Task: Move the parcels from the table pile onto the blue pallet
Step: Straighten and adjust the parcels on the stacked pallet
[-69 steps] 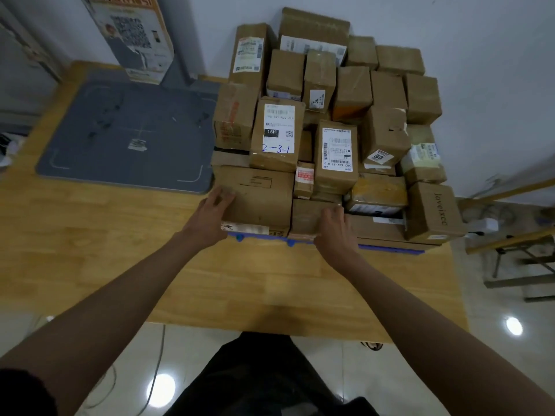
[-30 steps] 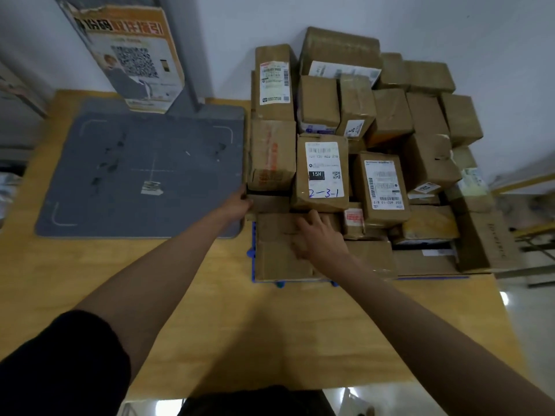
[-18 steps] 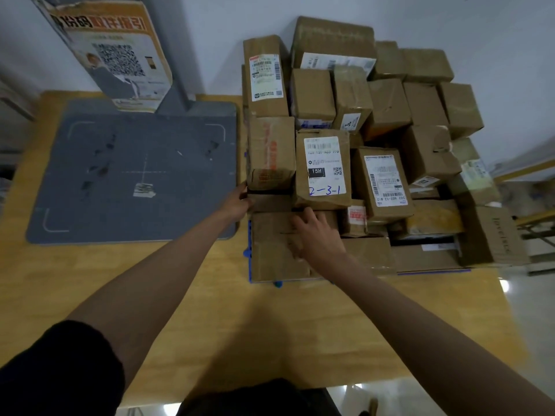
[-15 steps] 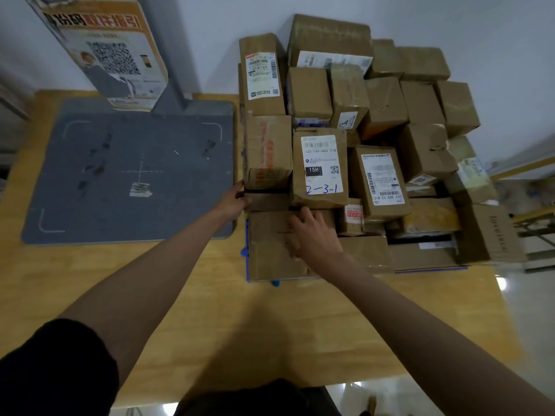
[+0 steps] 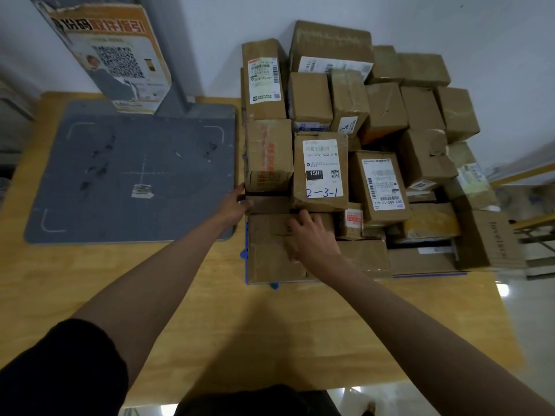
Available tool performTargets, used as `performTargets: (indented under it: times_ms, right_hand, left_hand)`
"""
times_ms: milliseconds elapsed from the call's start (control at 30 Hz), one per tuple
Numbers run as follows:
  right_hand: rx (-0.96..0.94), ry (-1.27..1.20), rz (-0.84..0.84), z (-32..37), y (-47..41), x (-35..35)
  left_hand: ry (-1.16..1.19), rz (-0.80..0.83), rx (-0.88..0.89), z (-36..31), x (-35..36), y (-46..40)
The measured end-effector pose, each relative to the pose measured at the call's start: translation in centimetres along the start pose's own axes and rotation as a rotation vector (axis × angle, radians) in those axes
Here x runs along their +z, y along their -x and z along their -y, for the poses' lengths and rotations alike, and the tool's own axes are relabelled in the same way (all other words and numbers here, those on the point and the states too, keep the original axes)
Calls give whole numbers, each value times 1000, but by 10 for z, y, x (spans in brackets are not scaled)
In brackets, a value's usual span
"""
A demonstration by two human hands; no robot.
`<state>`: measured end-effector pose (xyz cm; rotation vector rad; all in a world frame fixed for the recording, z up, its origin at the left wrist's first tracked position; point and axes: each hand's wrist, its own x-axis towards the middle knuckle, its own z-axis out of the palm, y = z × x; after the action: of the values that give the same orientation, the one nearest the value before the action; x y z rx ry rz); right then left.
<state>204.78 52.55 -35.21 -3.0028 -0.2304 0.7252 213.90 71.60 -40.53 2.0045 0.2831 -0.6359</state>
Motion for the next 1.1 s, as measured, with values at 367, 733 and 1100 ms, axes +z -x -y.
performTargets:
  times_ms: [367, 733, 1100]
  right_hand:
    - [-99, -31, -202, 7, 0, -55]
    - [26, -288, -397, 3, -106, -156]
    - [-17, -207, -305, -7, -223, -168]
  left_hand:
    - [-32, 94, -3, -10, -23, 1]
    - [78, -60, -4, -45, -76, -50]
    - [391, 62, -42, -111, -85, -141]
